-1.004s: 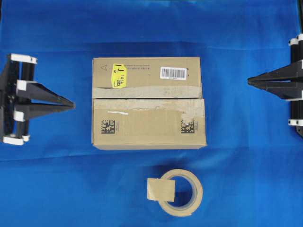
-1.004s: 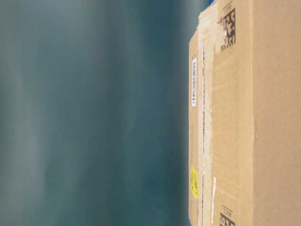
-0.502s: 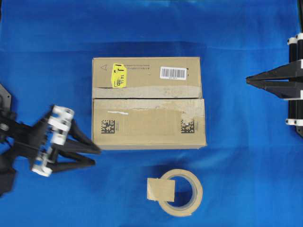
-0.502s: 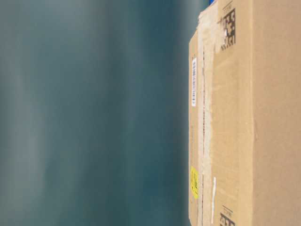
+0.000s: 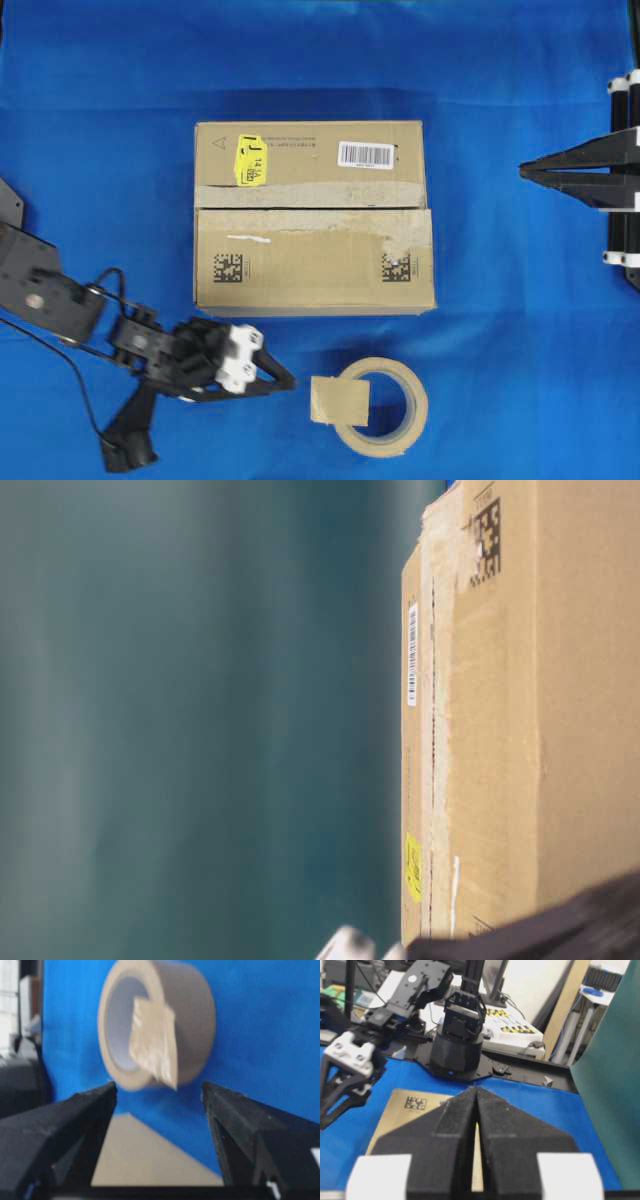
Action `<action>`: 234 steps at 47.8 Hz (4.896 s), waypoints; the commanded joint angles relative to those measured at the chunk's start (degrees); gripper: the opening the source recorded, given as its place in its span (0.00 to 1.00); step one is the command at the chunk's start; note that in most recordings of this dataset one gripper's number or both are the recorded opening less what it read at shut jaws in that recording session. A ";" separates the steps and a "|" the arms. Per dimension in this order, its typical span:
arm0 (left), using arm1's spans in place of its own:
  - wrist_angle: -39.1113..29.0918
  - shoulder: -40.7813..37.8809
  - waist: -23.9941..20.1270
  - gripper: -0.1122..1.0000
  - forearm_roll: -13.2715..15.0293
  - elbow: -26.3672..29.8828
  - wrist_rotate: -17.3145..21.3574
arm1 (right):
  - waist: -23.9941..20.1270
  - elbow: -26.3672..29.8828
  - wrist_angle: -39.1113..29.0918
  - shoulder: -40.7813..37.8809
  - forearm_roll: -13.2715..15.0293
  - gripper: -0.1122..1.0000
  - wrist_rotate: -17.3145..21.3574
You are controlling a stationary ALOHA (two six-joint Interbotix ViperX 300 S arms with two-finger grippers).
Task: Apply tape along the seams of the closed cardboard box to seal it securely.
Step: 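Grasp the loose tape piece on the beige tape roll with the left gripper, then carry the tape piece with the left gripper onto the box's top seam, then move the right gripper in over the box toward the tape on the seam, then press the tape onto the seam with the right gripper tip while left holds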
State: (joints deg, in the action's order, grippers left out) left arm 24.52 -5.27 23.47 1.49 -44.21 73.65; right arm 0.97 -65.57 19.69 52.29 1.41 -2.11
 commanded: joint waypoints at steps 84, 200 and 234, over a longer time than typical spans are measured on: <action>-1.85 8.17 -6.86 0.10 0.53 6.59 6.86 | -0.88 1.23 0.35 -2.55 0.09 0.10 0.62; -27.33 12.92 -25.49 0.10 0.18 5.98 11.78 | 1.85 19.51 9.49 -45.00 -3.25 0.11 4.75; -27.95 13.01 -25.40 0.10 0.18 5.98 11.78 | 1.41 19.42 12.48 -51.42 -3.16 0.45 8.26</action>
State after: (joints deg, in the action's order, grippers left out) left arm -3.52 7.12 -2.11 1.76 -39.55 85.43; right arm 2.64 -46.85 30.94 1.05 -1.67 5.98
